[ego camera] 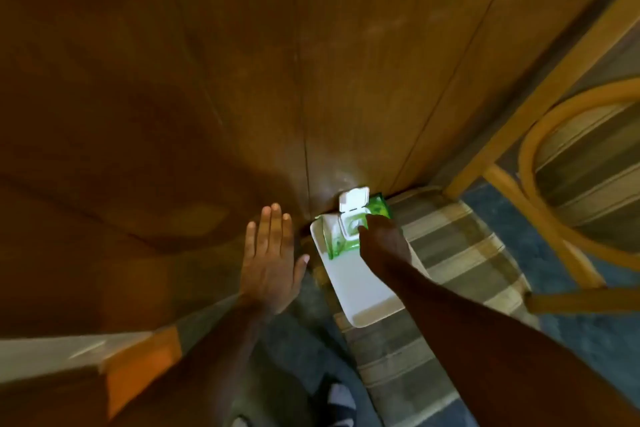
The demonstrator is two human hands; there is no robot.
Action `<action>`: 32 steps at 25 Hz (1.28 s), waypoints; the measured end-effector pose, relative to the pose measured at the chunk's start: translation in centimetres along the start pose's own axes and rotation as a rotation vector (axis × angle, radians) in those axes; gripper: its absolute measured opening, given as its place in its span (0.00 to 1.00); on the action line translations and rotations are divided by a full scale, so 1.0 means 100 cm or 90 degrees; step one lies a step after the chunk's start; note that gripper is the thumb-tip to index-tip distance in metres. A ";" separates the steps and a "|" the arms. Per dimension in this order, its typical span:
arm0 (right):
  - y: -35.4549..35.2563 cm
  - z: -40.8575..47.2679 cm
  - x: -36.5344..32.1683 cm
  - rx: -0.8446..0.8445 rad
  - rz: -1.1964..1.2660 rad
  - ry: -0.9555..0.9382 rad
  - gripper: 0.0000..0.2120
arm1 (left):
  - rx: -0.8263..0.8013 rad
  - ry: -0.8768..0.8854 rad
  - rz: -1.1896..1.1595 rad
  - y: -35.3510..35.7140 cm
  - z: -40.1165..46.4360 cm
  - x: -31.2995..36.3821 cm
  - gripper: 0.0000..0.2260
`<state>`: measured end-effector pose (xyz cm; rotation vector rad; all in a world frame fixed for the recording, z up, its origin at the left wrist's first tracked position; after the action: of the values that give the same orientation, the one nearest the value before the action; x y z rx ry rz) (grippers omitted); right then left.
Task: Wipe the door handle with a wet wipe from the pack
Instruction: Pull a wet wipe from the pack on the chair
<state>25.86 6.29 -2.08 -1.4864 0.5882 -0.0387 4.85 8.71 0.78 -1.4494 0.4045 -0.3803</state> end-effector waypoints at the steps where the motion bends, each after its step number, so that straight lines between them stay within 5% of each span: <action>1: 0.021 0.010 0.010 -0.023 -0.032 0.011 0.12 | 0.001 0.014 0.019 0.017 0.003 0.004 0.37; 8: 0.104 0.051 0.060 -0.074 0.061 0.306 0.13 | -0.004 0.079 0.079 0.065 0.020 0.007 0.35; 12: 0.098 0.056 0.060 -0.076 0.061 0.333 0.10 | -0.021 0.097 0.039 0.056 0.019 -0.004 0.35; 15: 0.038 0.041 0.036 0.056 0.378 0.304 0.12 | -0.049 0.080 -0.037 0.020 0.016 -0.020 0.34; 18: -0.044 0.006 -0.017 0.112 0.788 0.303 0.10 | -0.083 -0.051 -0.307 -0.050 0.012 -0.038 0.31; 23: -0.218 -0.013 -0.169 0.017 0.921 0.083 0.07 | 0.030 -0.183 -0.832 -0.249 0.014 -0.083 0.24; 27: -0.326 -0.036 -0.287 -0.002 0.973 -0.120 0.03 | 0.162 -0.150 -0.898 -0.383 0.000 -0.131 0.07; 32: -0.399 -0.055 -0.355 -0.022 1.200 -0.107 0.04 | 0.276 -0.148 -0.869 -0.477 -0.059 -0.212 0.08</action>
<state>6.21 10.19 47.74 -0.4690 1.6033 1.5091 -16.80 9.79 48.56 -1.1242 -0.8926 -1.2654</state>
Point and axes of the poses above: each hand's wrist, its own z-axis towards the middle knuckle, its own y-axis out of the palm, x = y × z, the point moved 10 cm from there along z, towards the middle knuckle
